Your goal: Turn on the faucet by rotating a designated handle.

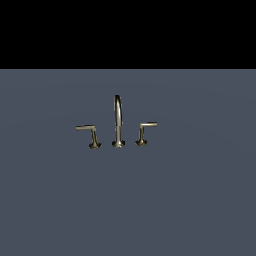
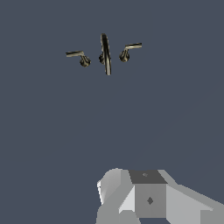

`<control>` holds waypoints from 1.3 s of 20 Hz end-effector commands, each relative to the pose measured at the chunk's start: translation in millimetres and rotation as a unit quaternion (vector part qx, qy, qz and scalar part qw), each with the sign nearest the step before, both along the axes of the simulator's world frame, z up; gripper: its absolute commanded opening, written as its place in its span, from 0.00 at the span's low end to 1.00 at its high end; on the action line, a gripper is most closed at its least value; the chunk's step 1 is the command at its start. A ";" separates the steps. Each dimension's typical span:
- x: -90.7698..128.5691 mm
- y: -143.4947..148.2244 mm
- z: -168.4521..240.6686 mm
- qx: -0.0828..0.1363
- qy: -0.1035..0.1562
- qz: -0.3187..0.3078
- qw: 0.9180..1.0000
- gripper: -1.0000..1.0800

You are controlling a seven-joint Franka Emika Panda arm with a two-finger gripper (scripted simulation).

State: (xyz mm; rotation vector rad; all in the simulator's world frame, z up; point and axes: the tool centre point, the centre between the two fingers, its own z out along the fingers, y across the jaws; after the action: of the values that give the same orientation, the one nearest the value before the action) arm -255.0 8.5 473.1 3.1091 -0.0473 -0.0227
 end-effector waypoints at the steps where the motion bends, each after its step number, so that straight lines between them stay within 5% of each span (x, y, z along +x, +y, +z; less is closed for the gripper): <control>1: 1.7 4.9 -5.6 0.000 0.000 -0.010 1.000 0.00; 14: 25.1 53.4 -62.6 0.002 -0.002 -0.115 0.993 0.00; 26: 65.4 103.0 -127.9 0.005 -0.004 -0.233 0.972 0.00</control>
State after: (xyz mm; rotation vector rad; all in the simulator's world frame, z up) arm -195.2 105.5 353.6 3.0354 -0.7268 -0.0209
